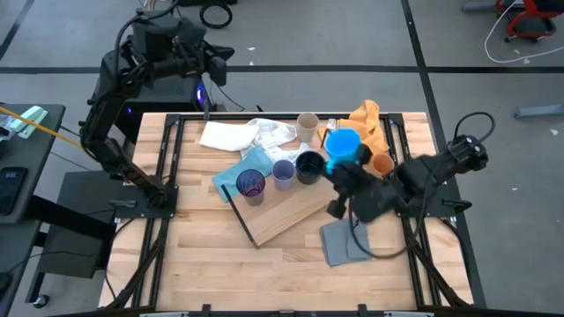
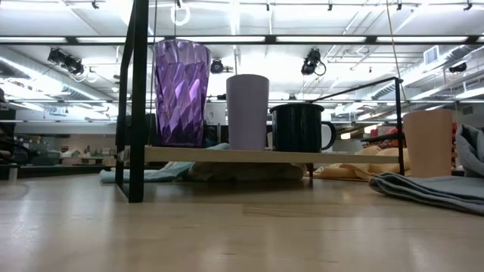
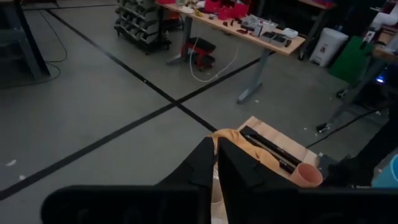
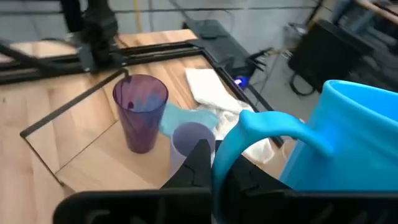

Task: Stack small to large cups/mugs on shelf
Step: Put the blue mug on the shelf

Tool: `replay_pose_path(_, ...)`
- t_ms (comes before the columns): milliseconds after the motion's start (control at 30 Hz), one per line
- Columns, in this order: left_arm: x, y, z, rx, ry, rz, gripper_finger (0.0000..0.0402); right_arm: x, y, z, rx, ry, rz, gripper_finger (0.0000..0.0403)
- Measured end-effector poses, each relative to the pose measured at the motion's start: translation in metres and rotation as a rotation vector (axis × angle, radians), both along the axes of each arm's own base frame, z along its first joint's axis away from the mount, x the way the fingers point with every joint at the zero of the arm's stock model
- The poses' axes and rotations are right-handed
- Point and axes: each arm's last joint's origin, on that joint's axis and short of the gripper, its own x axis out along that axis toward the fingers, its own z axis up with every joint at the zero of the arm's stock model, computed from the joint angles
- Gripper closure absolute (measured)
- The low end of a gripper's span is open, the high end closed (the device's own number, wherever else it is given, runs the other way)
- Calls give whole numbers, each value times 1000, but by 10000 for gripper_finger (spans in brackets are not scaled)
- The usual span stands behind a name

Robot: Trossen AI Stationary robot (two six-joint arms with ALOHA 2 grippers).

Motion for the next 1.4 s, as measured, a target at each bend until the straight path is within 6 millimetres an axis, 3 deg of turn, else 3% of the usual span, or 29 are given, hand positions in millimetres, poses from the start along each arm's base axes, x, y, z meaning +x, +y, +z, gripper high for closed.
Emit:
replay_pose_path(267, 0, 0, 0, 21, 11, -8, 385, -19, 34, -55, 125, -179, -176, 396)
replay_pose_path(833, 2, 0, 2, 70, 22, -33, 373, -5, 49, -135, 353, -425, -262, 396)
replay_pose_path(1000, 2, 1, 5, 113, 11, -40, 382, -4, 54, -152, 231, -356, -141, 396)
replay_pose_path(1167, 2, 1, 5, 127, 22, -45, 384, 0, 44, -163, 84, -199, -62, 396)
replay_pose_path(1400, 2, 1, 5, 129, 23, -45, 371, -1, 32, -191, 30, -52, 20, 396)
